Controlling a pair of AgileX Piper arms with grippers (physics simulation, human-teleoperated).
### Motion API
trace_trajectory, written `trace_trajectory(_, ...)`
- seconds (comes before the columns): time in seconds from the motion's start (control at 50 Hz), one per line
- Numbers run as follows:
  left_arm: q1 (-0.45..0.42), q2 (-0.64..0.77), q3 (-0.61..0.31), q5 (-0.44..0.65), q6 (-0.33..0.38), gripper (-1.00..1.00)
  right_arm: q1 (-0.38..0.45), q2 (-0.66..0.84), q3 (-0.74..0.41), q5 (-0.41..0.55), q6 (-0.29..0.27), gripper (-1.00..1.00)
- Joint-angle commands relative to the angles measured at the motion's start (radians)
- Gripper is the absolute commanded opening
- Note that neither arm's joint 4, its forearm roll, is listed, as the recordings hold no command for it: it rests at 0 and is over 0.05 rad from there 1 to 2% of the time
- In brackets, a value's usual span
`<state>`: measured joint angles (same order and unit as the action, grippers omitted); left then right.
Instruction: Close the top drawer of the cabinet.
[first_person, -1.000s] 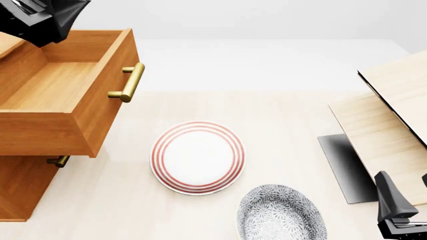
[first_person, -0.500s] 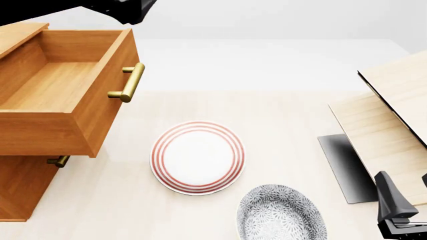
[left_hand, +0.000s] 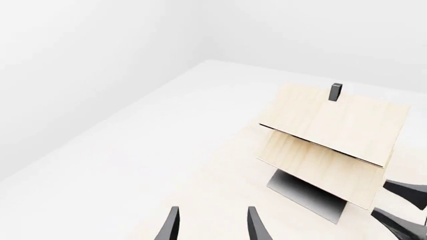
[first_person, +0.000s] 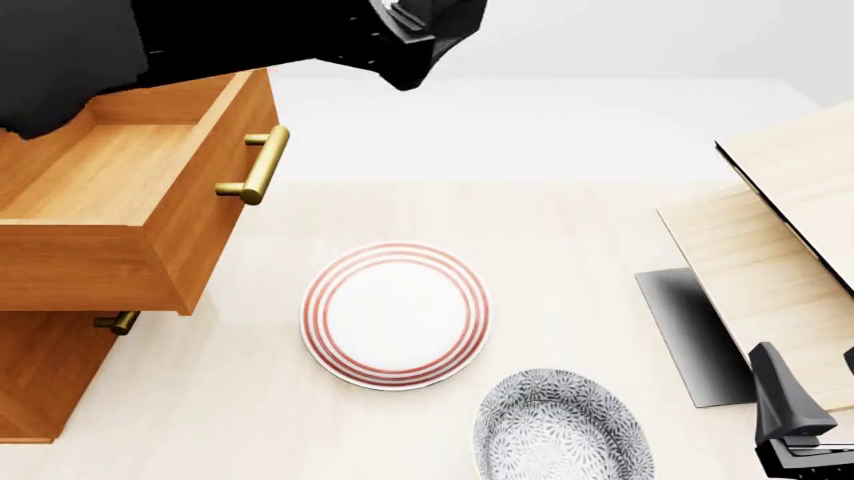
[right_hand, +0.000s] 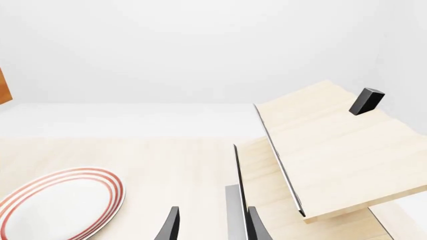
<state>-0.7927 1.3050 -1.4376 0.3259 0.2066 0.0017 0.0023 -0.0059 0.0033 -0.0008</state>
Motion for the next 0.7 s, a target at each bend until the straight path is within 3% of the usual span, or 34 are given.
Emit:
trace_trajectory(0.02, -0.032, 0.059, -0.003, -0.016, -0.069, 1.0, 0.0, 0.0, 0.0, 0.0, -0.001, 1.0)
trace_trajectory(0.16, -0.041, 0.064, -0.007, -0.018, -0.148, 1.0, 0.0, 0.0, 0.0, 0.0, 0.0, 1.0)
trace_trajectory(0.32, -0.03, 0.064, 0.01, -0.027, -0.191, 1.0, 0.0, 0.0, 0.0, 0.0, 0.0, 1.0)
trace_trajectory(0.7, -0.007, 0.085, 0.096, -0.122, -0.359, 1.0, 0.0, 0.0, 0.0, 0.0, 0.0, 1.0)
